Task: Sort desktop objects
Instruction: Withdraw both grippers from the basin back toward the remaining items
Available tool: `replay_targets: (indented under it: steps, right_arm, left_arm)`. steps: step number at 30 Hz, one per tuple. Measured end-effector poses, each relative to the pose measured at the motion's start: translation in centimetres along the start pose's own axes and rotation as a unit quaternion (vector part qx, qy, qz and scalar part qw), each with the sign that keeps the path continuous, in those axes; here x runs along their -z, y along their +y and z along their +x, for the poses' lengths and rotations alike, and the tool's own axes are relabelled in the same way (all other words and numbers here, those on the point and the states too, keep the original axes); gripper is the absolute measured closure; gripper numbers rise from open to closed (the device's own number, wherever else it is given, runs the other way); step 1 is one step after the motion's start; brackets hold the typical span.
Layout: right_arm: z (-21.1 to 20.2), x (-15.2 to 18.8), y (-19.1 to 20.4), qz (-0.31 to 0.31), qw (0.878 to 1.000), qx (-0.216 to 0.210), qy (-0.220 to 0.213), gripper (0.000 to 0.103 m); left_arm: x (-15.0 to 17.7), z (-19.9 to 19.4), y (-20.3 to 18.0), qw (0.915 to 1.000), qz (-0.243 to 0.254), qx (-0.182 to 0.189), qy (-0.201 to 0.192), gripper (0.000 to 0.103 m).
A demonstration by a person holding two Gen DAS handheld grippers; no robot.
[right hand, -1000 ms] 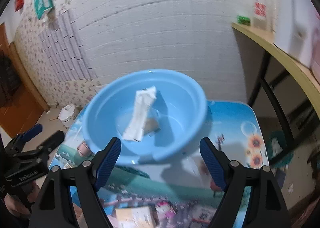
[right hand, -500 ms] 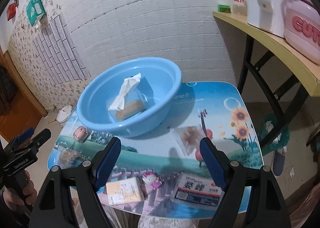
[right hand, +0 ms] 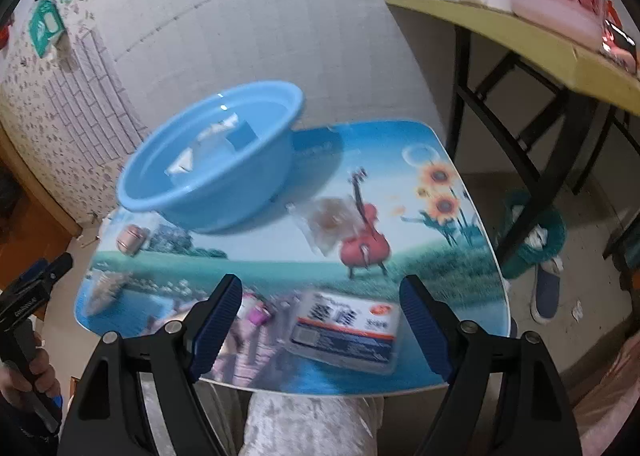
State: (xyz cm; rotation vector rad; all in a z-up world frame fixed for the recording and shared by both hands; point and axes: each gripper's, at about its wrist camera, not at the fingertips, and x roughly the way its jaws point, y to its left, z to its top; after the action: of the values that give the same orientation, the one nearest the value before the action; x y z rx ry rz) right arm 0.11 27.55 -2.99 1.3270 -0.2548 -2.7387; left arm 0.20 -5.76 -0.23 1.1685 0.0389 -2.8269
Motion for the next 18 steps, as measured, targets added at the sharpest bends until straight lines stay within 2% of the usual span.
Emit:
replay_targets:
  steps: [18]
  right_arm:
    - [1.6,2.5,0.7,0.0,0.999,0.008,0.033,0.021]
  left_arm:
    - [2.0,1.2,0.8,0.9997,-0.006,0.0,0.023,0.0]
